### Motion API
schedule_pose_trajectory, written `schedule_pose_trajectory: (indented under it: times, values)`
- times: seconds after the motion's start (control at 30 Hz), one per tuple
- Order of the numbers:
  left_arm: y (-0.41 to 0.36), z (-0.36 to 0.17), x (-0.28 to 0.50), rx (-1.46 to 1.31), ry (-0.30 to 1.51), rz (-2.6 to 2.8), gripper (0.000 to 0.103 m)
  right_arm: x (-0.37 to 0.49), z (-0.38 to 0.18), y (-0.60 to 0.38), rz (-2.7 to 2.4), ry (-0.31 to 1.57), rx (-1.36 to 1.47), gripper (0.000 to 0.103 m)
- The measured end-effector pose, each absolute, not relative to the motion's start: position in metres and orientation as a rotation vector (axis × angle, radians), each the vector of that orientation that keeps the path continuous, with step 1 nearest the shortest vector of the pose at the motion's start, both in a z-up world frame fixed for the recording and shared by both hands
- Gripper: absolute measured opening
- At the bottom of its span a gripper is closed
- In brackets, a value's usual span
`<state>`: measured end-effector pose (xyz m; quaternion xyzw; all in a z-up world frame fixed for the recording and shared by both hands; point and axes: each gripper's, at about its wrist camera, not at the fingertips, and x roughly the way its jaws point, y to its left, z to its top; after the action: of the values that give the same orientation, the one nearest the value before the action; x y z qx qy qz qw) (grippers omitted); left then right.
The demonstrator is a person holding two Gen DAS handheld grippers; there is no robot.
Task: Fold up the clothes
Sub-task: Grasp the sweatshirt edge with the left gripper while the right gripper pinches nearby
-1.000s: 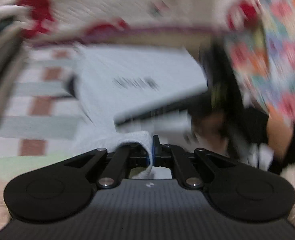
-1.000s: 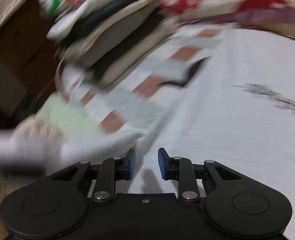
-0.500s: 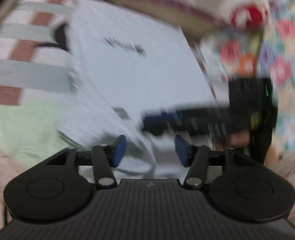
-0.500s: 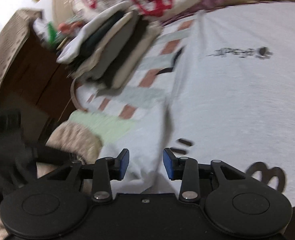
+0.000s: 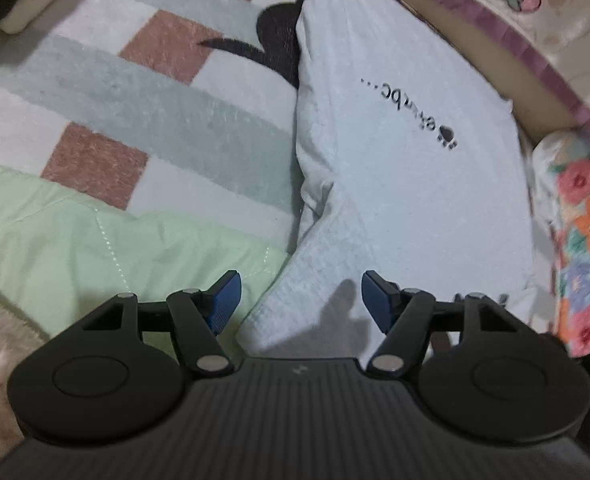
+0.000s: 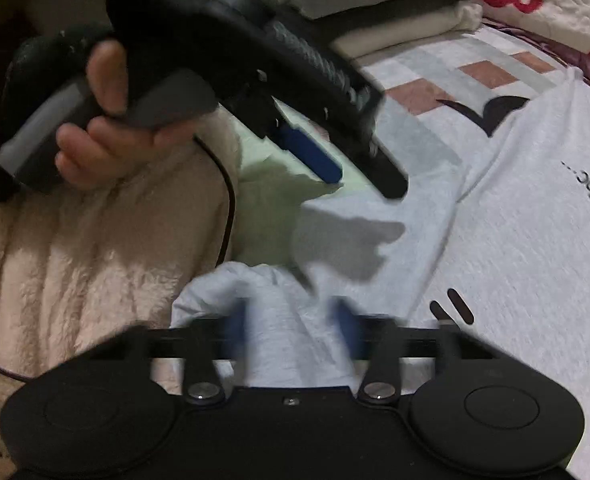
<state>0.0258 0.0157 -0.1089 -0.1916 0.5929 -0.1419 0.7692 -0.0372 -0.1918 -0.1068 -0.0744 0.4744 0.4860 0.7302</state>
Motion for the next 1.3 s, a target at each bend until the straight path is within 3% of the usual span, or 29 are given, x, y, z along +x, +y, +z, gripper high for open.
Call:
schedule_pose_trajectory:
  times: [0.27,0.53,0.57,0.63,0.67,0.7,0.87,1.17,1.3]
  values:
    - [0.021,-0.12,0.028,-0.507,1.297,-0.325,0.076,-0.033,-0.114,-0.269,1.005,1.003,0.345,0.011]
    - [0.014,-0.126,0.021,-0.535,1.346,-0.374,0.076,-0.044,-0.118,-0.258,1.02,0.983,0.334,0.013]
    - [0.013,-0.125,0.019,-0.523,1.338,-0.385,0.07,-0.044,-0.117,-0.258,1.024,0.976,0.34,0.013]
    - [0.011,-0.12,0.016,-0.506,1.312,-0.413,0.045,-0.043,-0.116,-0.262,1.023,0.974,0.348,0.013]
    - [0.013,-0.118,0.015,-0.515,1.295,-0.406,0.017,-0.043,-0.116,-0.264,1.019,0.974,0.351,0.013]
    - [0.017,-0.115,0.014,-0.542,1.273,-0.402,0.013,-0.043,-0.116,-0.266,1.015,0.971,0.354,0.014]
    - [0.017,-0.097,0.01,-0.543,1.183,-0.407,0.009,-0.047,-0.116,-0.278,1.0,0.947,0.389,0.015]
    - [0.017,-0.075,0.014,-0.44,1.15,-0.394,0.008,-0.047,-0.113,-0.279,1.006,0.92,0.4,0.015]
    - [0.036,-0.079,0.019,-0.521,1.157,-0.391,0.008,-0.037,-0.117,-0.263,1.024,0.977,0.388,0.015]
